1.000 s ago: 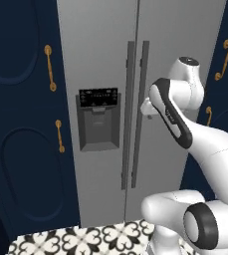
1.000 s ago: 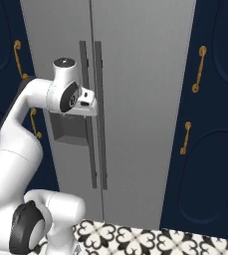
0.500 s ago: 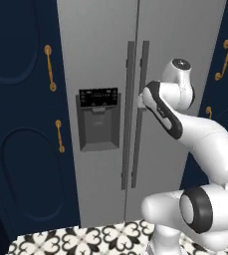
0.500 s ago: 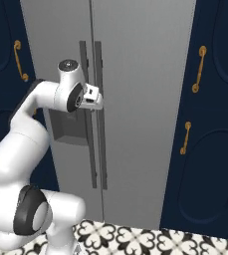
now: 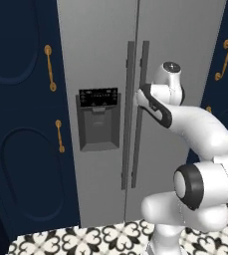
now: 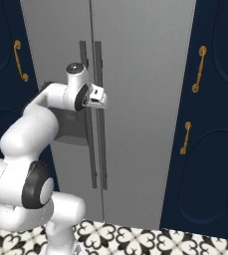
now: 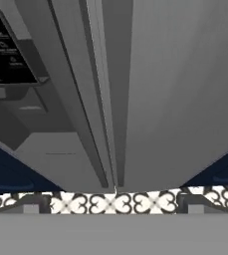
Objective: Take the strawberry from the fridge and place it on top of the pancake, located on the dining counter.
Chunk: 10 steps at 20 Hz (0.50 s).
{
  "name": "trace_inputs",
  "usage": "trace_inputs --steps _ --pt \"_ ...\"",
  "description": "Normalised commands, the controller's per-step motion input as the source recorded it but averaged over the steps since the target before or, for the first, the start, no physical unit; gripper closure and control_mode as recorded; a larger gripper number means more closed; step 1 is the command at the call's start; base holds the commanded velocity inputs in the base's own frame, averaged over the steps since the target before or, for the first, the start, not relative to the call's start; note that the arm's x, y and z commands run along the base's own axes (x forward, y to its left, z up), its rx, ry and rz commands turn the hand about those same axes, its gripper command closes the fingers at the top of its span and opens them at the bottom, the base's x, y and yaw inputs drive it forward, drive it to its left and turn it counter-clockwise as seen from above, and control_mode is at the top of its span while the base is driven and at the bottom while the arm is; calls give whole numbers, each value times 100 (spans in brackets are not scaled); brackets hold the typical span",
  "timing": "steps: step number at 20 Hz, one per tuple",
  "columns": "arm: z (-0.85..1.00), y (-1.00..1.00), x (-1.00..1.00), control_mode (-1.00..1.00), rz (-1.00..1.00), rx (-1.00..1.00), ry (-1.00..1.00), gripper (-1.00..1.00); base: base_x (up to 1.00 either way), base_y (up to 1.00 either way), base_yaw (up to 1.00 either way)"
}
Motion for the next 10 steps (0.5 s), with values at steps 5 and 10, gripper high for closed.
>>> trace_inputs --steps 5,10 --pt "-29 0 33 -100 -4 0 -4 -100 0 0 0" --pt "-26 -3 23 -100 -4 0 -21 -100 0 0 0"
